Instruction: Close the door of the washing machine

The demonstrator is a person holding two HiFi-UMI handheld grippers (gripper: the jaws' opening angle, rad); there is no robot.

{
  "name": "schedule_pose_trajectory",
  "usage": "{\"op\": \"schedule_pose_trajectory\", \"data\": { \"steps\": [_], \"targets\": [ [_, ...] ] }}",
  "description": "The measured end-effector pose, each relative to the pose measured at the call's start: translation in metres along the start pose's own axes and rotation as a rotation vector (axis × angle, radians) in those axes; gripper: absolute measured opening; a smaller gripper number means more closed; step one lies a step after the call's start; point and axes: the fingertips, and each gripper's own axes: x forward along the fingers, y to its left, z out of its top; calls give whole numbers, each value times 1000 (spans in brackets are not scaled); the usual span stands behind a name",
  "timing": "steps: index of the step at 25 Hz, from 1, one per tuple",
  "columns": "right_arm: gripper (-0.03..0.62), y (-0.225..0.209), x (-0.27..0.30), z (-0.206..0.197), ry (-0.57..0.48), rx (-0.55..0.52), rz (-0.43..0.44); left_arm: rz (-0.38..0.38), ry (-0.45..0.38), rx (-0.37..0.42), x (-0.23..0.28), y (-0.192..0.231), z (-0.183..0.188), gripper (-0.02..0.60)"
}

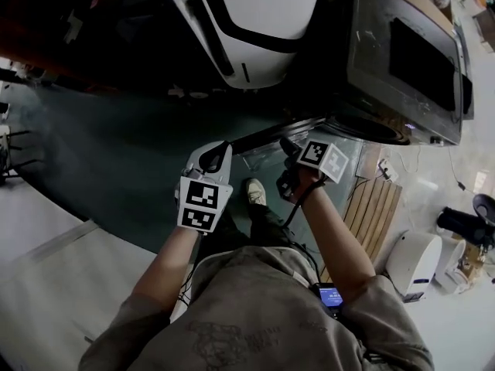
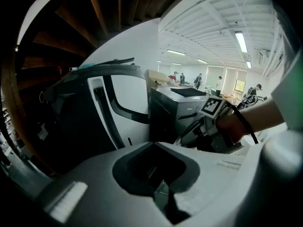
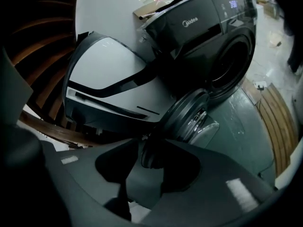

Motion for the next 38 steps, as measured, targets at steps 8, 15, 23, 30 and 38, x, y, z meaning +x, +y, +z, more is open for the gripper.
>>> {"op": "schedule_pose_trajectory", "data": {
  "steps": [8, 15, 23, 30, 38],
  "targets": [
    [175, -16, 35, -3, -41, 145, -35, -98, 36, 13, 29, 10, -15, 0],
    [185, -24, 55, 0, -90, 230, -100, -189, 64, 19, 49, 29, -24, 0],
    [187, -26, 73, -5, -136, 340, -166, -279, 81, 87, 68, 39, -26, 0],
    [168, -18, 79, -4, -175, 391, -177, -306, 93, 92, 82, 52, -32, 0],
    [146, -19, 79, -2, -206, 263, -227, -343, 108, 103, 91, 45, -38, 0]
  ]
}}
